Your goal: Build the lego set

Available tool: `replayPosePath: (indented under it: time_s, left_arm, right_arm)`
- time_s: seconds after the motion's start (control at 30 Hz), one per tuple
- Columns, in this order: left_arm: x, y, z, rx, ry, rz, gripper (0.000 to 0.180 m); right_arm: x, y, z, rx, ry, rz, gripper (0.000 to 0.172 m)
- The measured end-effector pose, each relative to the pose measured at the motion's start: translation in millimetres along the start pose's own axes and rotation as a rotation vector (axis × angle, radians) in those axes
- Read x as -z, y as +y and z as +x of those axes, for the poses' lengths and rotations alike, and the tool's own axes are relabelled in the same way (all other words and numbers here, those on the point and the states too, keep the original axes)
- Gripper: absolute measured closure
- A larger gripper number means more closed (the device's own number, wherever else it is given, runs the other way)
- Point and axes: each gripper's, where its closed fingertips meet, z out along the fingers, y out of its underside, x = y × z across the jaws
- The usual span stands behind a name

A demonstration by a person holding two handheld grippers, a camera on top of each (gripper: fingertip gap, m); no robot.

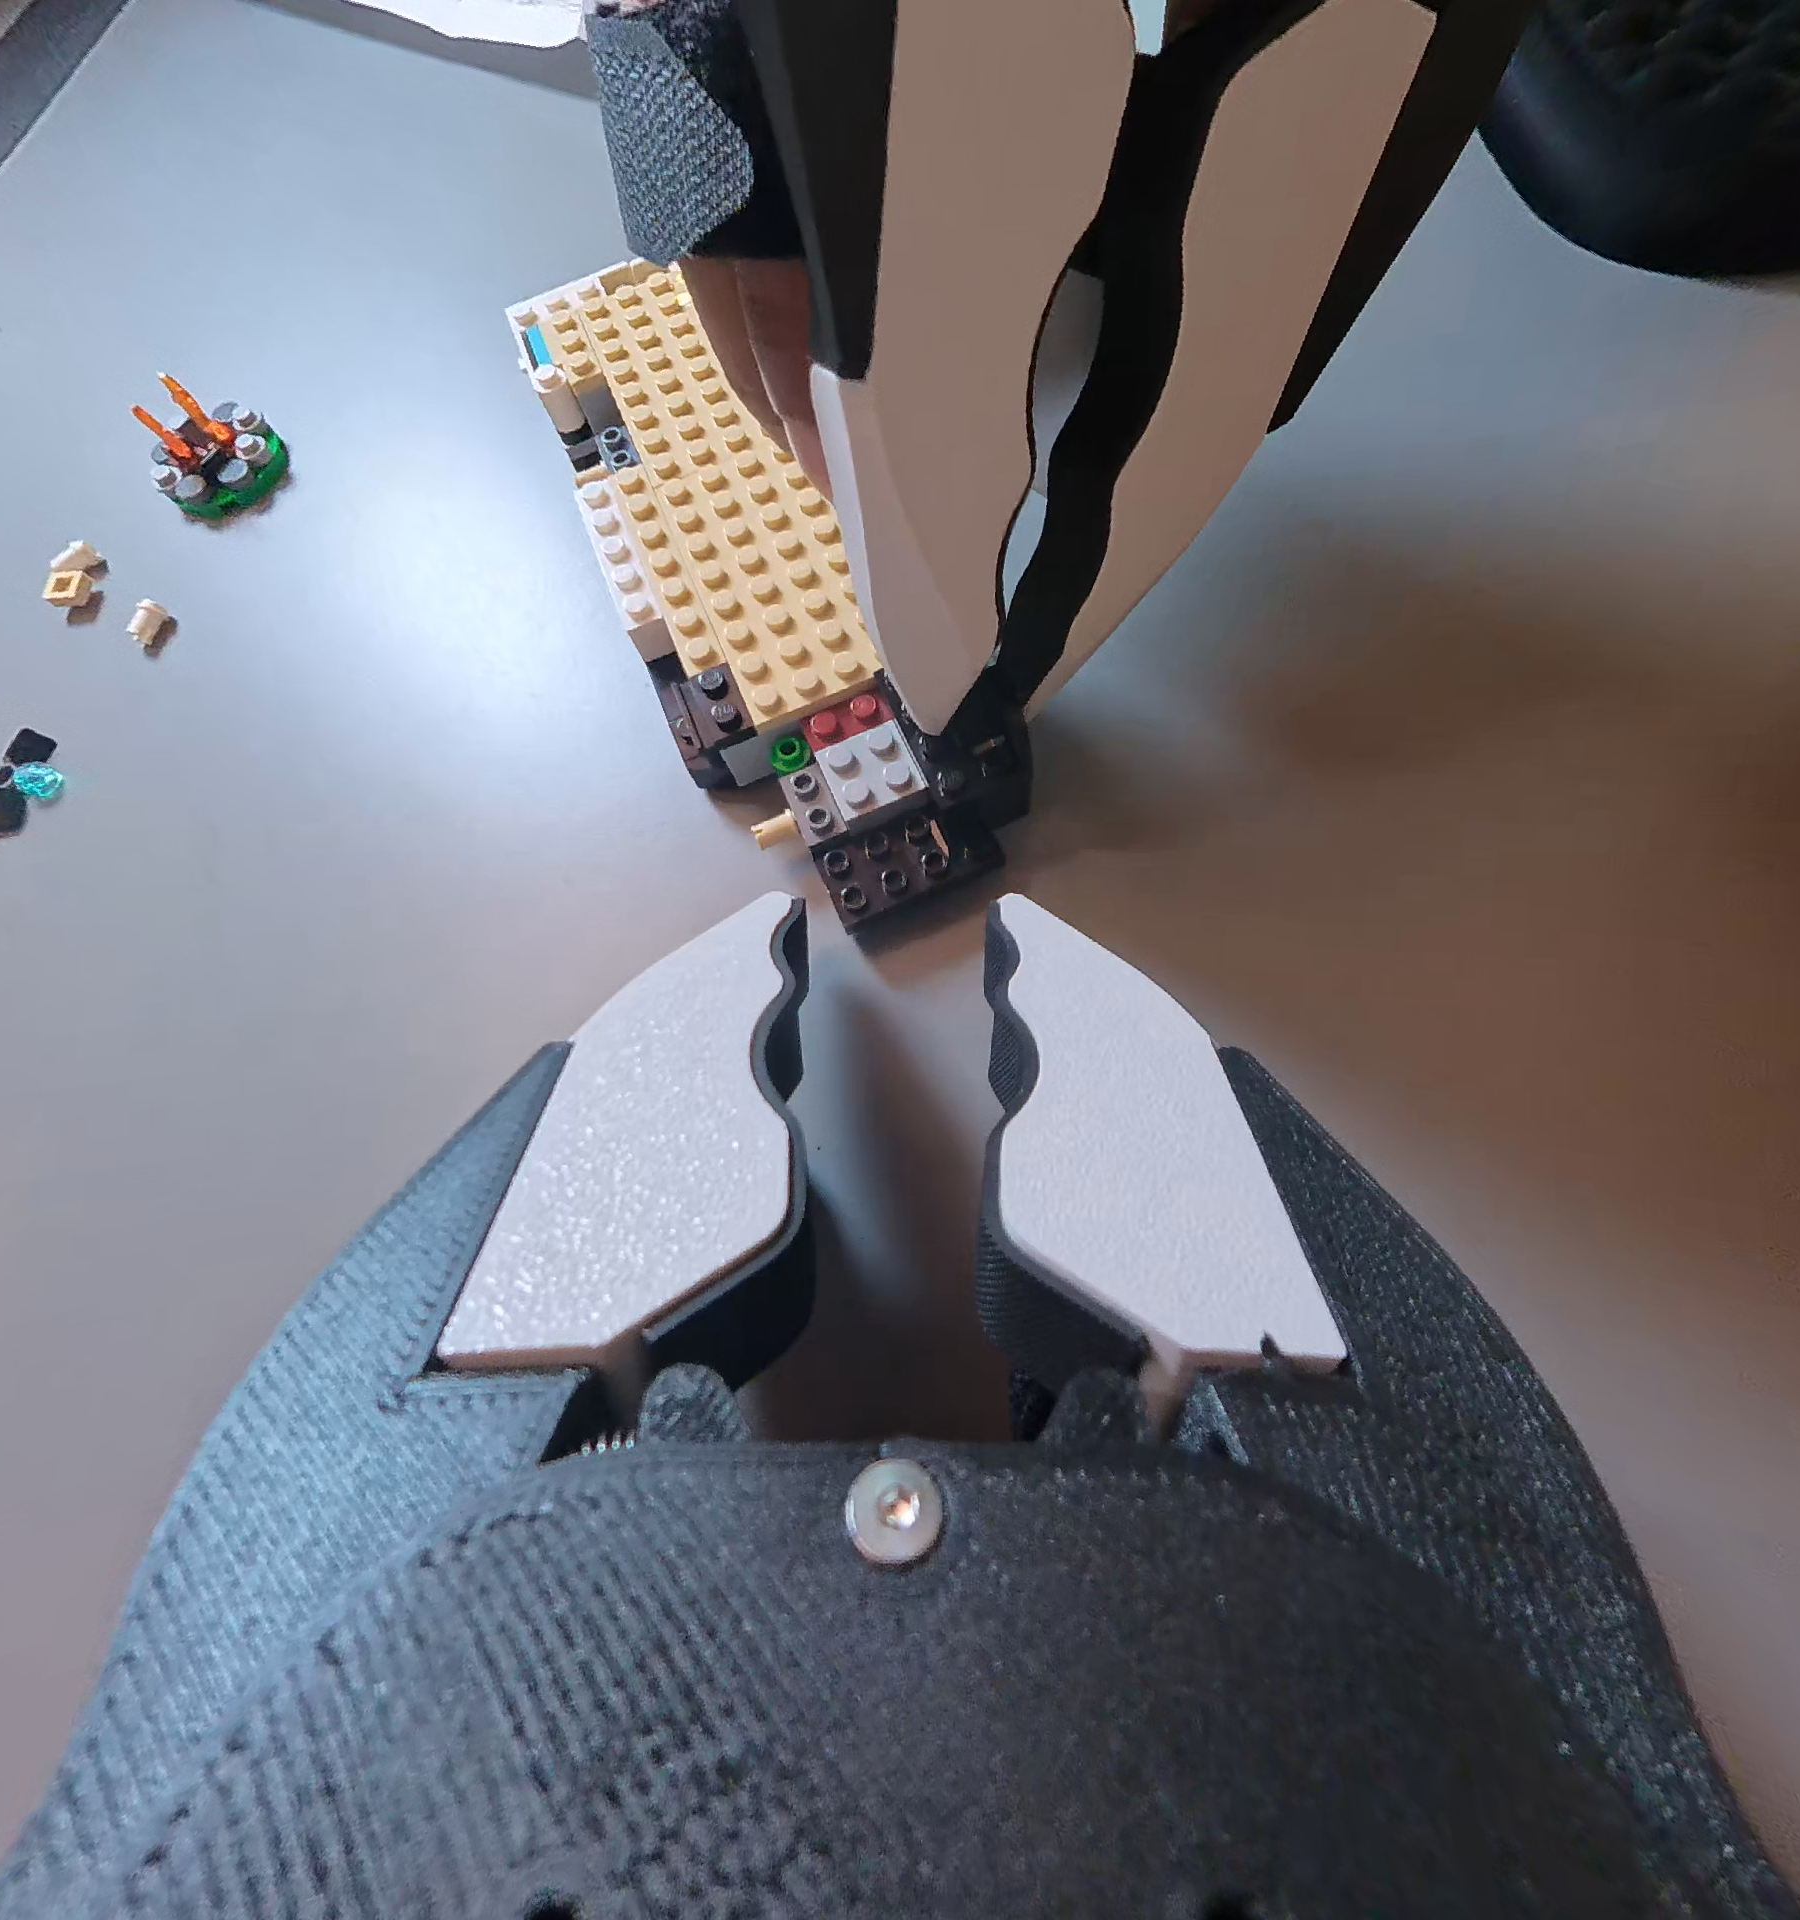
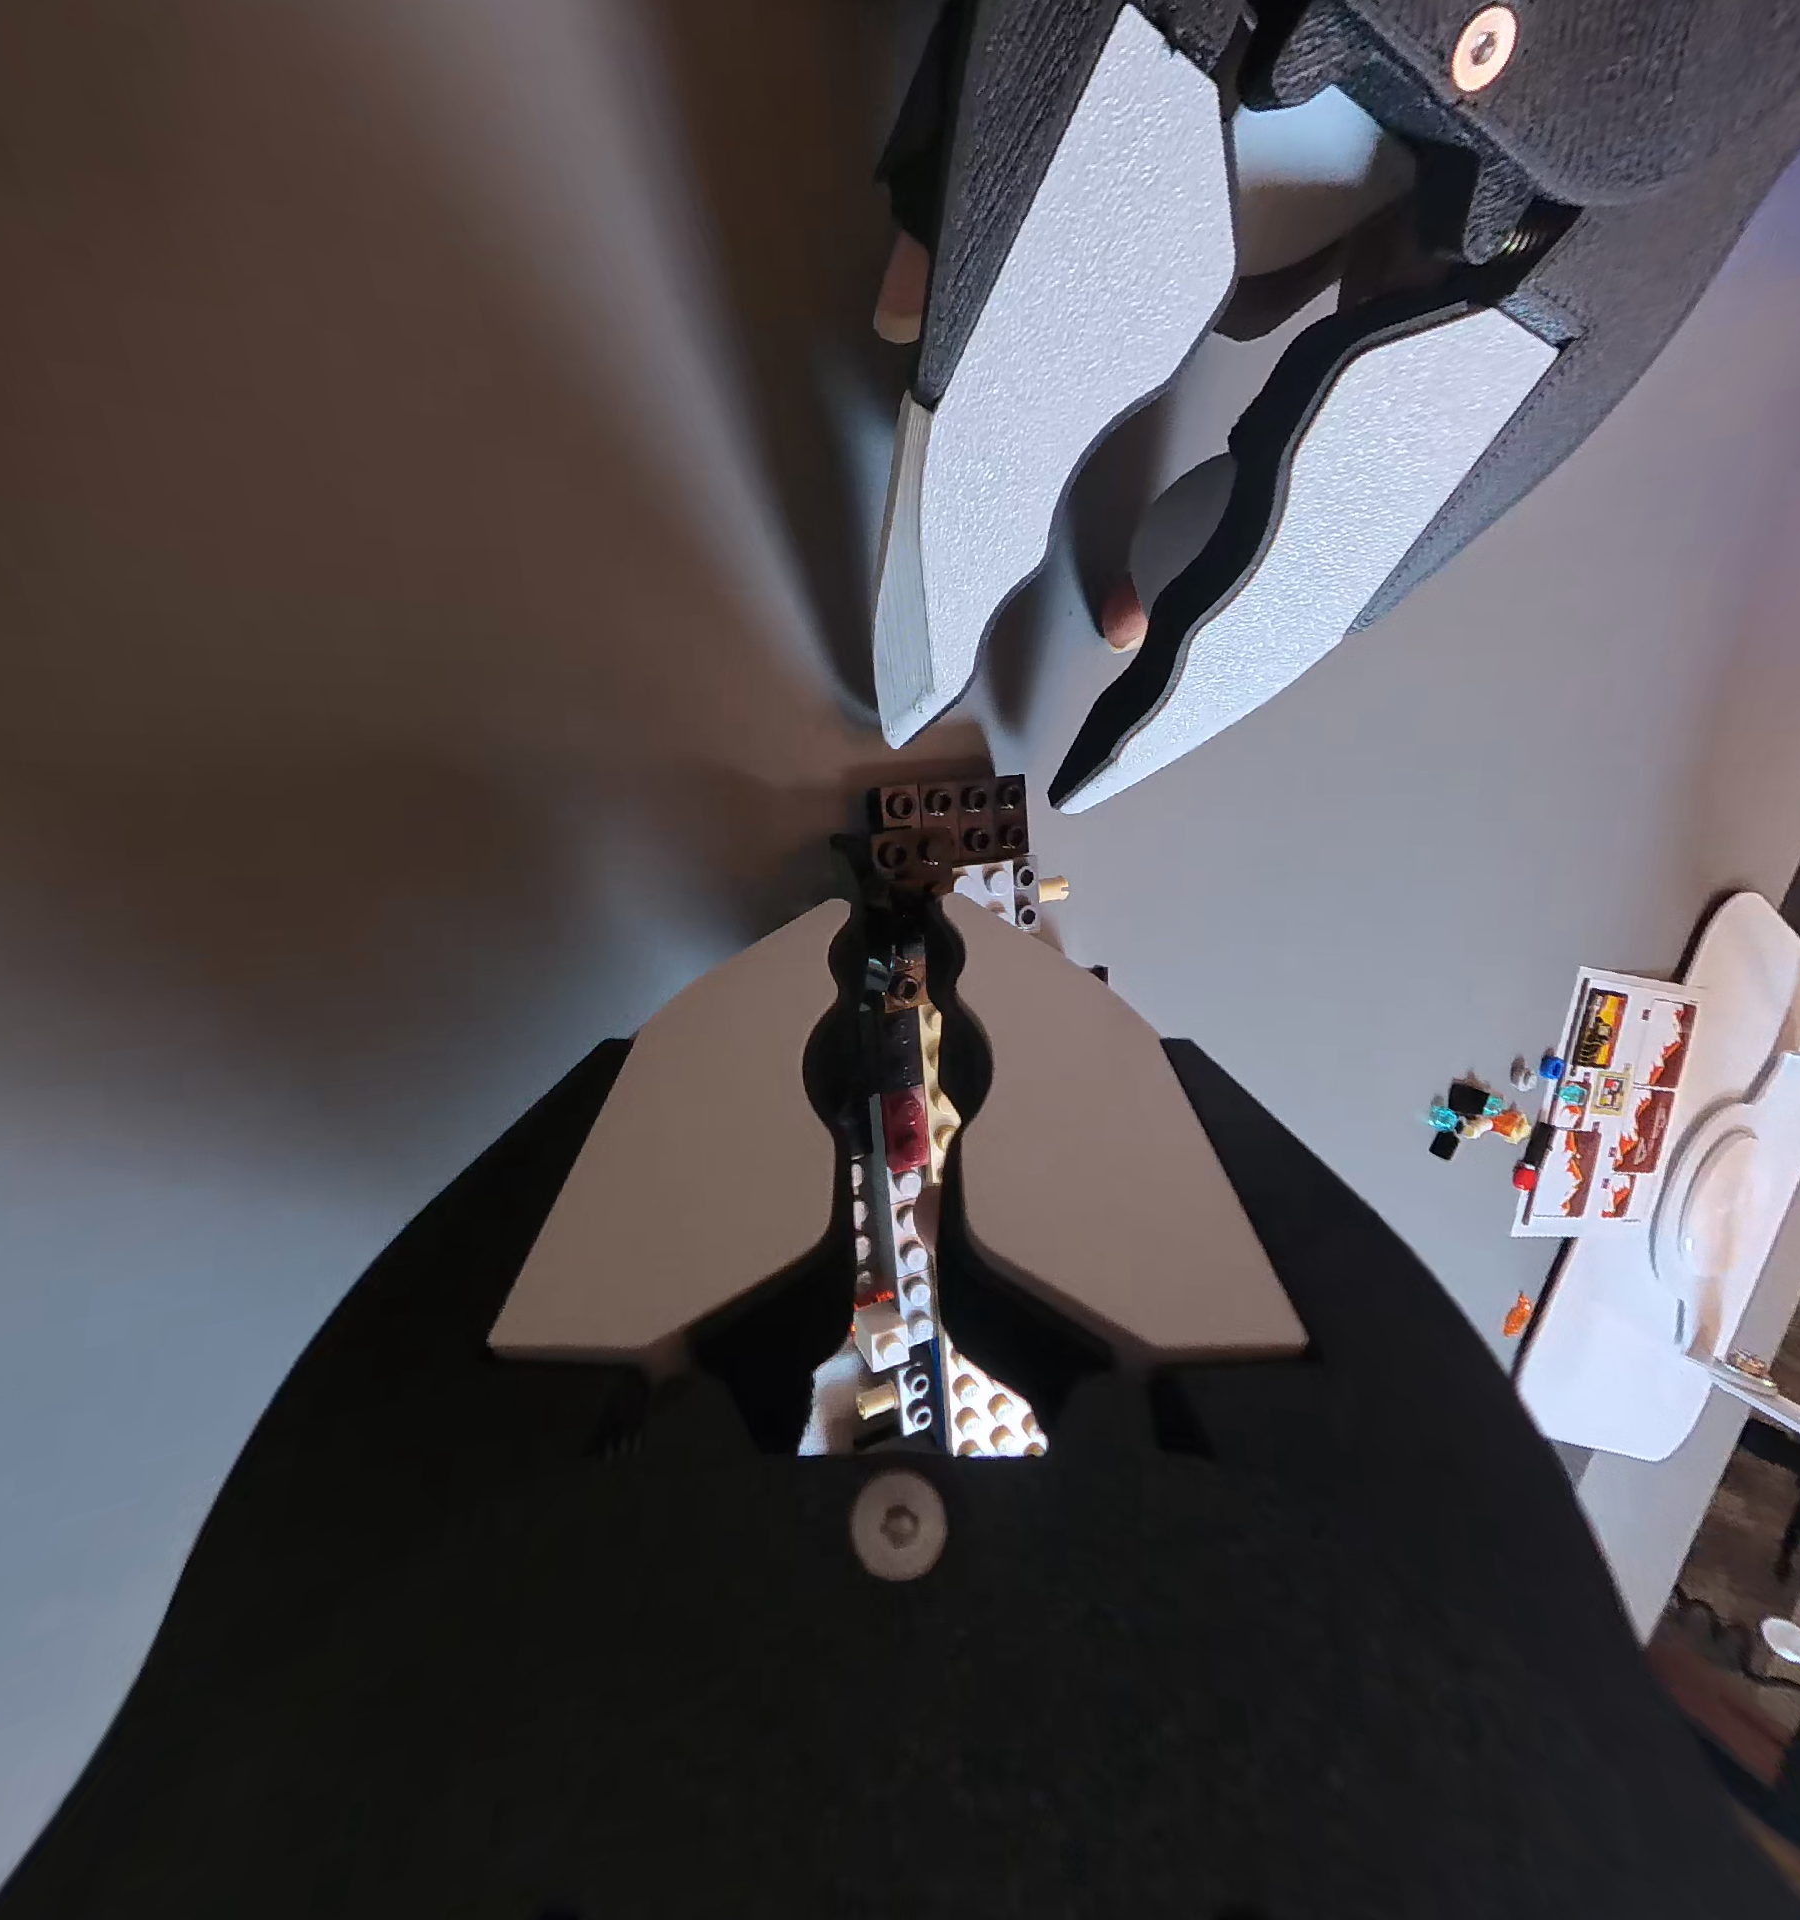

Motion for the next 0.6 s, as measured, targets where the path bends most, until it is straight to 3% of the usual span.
replayPosePath:
  time_s: [0.6]
  left_arm:
    - [-5.1,-3.5,-1.1,0.000,0.011,-0.001,0.148]
  right_arm:
    - [5.8,3.6,-9.3,0.074,0.017,0.033,0.161]
